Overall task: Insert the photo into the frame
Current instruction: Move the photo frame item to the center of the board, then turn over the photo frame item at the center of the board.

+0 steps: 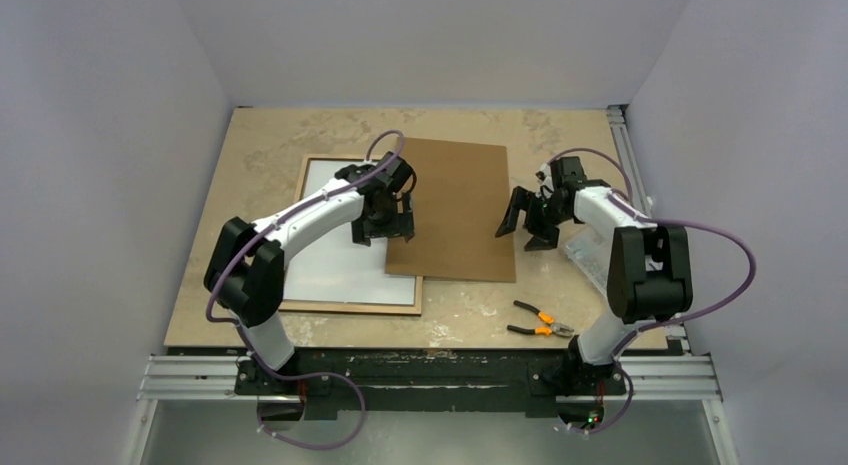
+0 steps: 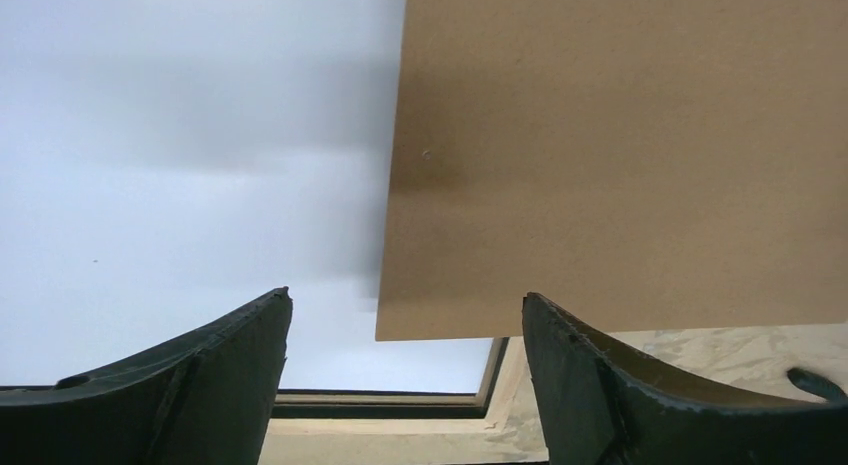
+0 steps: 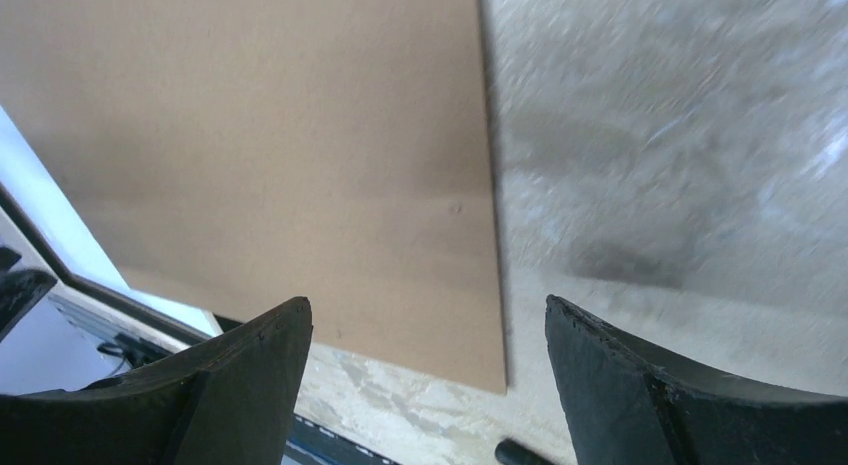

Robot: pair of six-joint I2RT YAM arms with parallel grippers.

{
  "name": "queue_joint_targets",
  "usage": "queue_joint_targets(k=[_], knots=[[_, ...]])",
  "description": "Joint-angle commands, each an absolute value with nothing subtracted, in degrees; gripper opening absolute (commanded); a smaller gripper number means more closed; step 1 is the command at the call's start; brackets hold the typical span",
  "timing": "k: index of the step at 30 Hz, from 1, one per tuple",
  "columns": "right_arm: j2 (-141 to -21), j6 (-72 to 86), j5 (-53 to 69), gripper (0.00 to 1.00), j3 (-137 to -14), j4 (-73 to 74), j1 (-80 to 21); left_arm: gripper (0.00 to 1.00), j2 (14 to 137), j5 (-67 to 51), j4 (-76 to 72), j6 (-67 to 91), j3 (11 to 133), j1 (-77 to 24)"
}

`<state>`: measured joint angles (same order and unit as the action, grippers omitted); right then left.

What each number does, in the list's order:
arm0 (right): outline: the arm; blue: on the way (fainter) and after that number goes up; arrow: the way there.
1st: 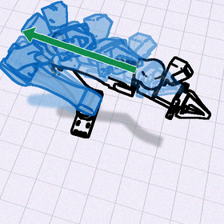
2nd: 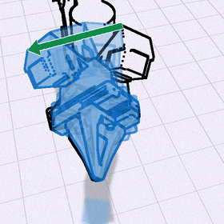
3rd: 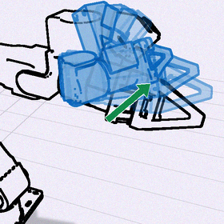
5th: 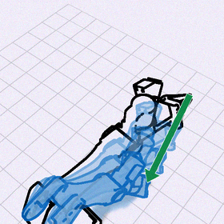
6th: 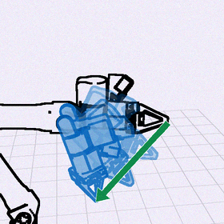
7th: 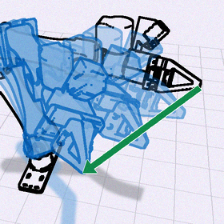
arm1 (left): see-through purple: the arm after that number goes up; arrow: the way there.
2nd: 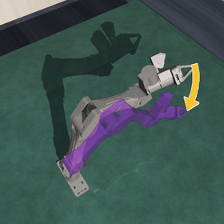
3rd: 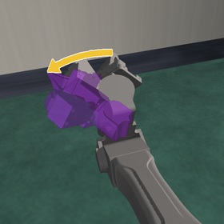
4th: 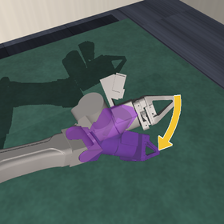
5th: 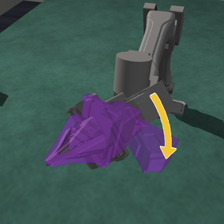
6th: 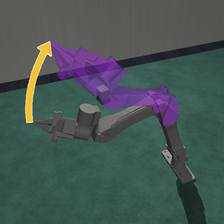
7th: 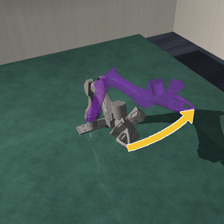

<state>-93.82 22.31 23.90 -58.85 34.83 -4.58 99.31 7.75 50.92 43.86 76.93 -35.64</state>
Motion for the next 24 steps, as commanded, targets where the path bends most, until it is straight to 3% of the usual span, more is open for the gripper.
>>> queue_joint_targets(k=[1,9,12,24], knots=[[-97.5,22.8,26.9,0.84,-62.5,31.3,-1.4,0.78,98.8,7.1,50.3,41.3,81.4,-34.8],[-103.0,22.8,31.2,0.82,-63.5,28.7,1.9,0.20,104.0,3.7,47.2,40.1,83.8,-34.3],[-104.5,22.9,32.0,0.82,-63.6,27.8,2.4,0.10,106.5,4.1,47.3,40.4,83.9,-34.3],[-109.9,23.7,32.5,0.81,-63.0,24.2,2.7,0.00,112.9,11.3,50.4,41.1,81.7,-34.4]])
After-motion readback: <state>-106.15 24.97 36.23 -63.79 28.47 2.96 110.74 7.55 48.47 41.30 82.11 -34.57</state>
